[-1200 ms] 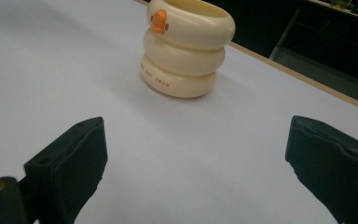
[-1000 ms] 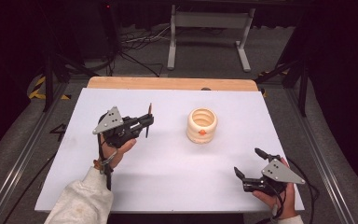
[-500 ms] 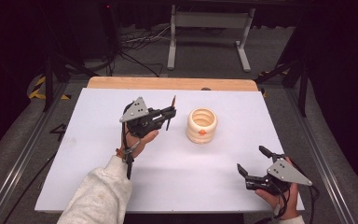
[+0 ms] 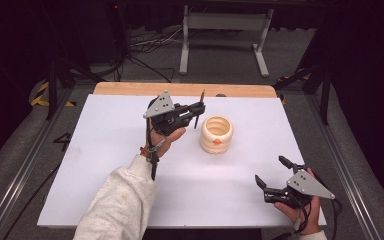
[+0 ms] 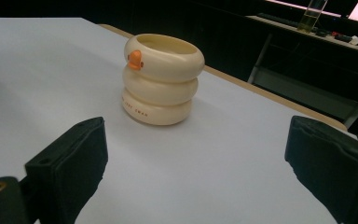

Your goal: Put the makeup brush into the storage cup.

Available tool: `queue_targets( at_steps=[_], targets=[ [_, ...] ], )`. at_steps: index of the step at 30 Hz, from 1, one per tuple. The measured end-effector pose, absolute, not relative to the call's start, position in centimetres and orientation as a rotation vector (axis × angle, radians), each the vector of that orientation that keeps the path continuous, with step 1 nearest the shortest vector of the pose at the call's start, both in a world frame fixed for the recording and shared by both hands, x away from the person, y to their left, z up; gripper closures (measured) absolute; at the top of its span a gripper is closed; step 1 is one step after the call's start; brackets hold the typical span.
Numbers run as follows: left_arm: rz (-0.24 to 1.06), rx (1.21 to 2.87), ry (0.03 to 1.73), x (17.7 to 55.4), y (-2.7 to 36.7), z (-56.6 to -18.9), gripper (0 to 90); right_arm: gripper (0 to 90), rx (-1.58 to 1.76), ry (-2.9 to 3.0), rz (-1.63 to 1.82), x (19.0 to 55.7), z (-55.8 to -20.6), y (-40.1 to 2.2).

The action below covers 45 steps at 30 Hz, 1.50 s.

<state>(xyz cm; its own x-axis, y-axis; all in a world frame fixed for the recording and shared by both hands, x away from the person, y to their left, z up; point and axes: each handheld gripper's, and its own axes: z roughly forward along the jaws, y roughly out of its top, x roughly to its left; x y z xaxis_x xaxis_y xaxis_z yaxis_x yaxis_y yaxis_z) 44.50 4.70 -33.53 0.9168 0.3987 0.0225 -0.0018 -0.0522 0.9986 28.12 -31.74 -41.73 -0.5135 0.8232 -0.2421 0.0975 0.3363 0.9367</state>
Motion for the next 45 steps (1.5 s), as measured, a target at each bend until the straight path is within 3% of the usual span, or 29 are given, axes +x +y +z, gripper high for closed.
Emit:
queue_targets(
  at_steps=[45],
  targets=[
    [0.246,1.628,0.295,47.9,-1.0,-36.5,83.0,7.4,0.792,1.866,1.225,28.2,-41.8,-31.5]
  ],
)
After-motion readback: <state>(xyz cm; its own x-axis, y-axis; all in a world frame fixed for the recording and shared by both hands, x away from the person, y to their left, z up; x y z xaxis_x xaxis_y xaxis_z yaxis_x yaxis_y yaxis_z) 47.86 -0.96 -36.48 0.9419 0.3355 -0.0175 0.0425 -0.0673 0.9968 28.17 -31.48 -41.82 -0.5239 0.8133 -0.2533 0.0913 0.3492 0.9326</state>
